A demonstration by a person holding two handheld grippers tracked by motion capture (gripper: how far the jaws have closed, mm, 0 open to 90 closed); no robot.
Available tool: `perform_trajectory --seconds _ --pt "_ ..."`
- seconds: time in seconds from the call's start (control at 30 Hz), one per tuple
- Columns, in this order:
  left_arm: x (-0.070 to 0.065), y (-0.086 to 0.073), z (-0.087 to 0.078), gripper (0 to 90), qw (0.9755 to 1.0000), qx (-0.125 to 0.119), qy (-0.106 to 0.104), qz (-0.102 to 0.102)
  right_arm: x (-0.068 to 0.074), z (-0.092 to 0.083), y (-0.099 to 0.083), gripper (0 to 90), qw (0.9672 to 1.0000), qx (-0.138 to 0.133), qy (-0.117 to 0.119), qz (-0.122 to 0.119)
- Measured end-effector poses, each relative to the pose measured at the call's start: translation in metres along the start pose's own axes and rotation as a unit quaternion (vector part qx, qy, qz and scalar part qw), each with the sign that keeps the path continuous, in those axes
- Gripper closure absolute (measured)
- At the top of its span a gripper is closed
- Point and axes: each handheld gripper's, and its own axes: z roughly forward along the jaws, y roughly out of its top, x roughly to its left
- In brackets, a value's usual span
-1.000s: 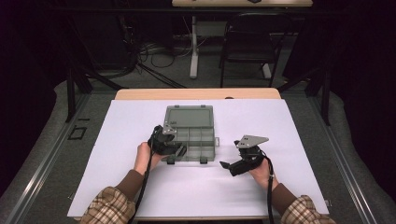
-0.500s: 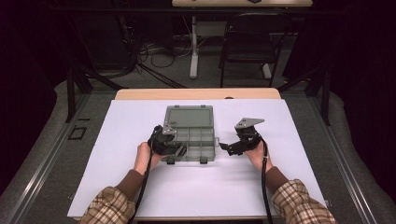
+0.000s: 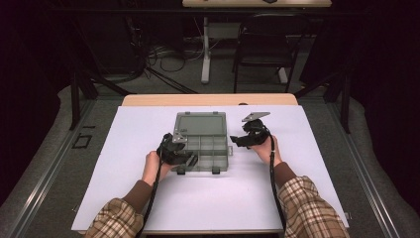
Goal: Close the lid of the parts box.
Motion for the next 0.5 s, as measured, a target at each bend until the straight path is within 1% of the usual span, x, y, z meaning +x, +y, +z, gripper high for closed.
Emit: perform_trajectory --seconds 0.07,0.13,0.17,0.2,0.23,0.27,0.3,0.37,0.5 --pt "0.0 0.0 0.0 54.5 1.0 0.0 0.0 0.001 -0.001 0.004 0.003 44.6 1.0 0.005 0.006 0.001" --pt "0.0 0.0 0.0 54.5 1.0 0.0 0.0 0.001 -0.003 0.008 0.006 59.5 0.9999 0.01 0.011 -0.001" --pt "0.0 0.0 0.0 54.4 1.0 0.0 0.0 0.001 -0.003 0.01 0.008 69.9 0.9998 0.013 0.016 -0.001" --pt "0.0 0.0 0.0 54.5 1.0 -0.001 0.0 0.001 -0.003 0.012 0.009 76.9 0.9998 0.018 0.012 0.0" --pt "0.0 0.0 0.0 54.4 1.0 0.0 -0.001 0.001 -0.004 0.014 0.01 83.1 0.9997 0.019 0.013 0.005" --pt "0.0 0.0 0.0 54.5 1.0 0.0 0.0 0.001 -0.004 0.017 0.011 87.4 0.9997 0.02 0.015 0.006" --pt "0.0 0.0 0.0 54.5 1.0 0.0 0.0 0.001 -0.004 0.019 0.013 90.0 0.9996 0.023 0.012 0.005" --pt "0.0 0.0 0.0 54.5 1.0 0.0 -0.001 0.001 -0.003 0.024 0.015 90.0 0.9995 0.028 0.011 0.007" --pt "0.0 0.0 0.0 54.5 1.0 -0.001 -0.001 0.002 0.0 0.033 0.017 90.0 0.9986 0.051 0.006 0.014"
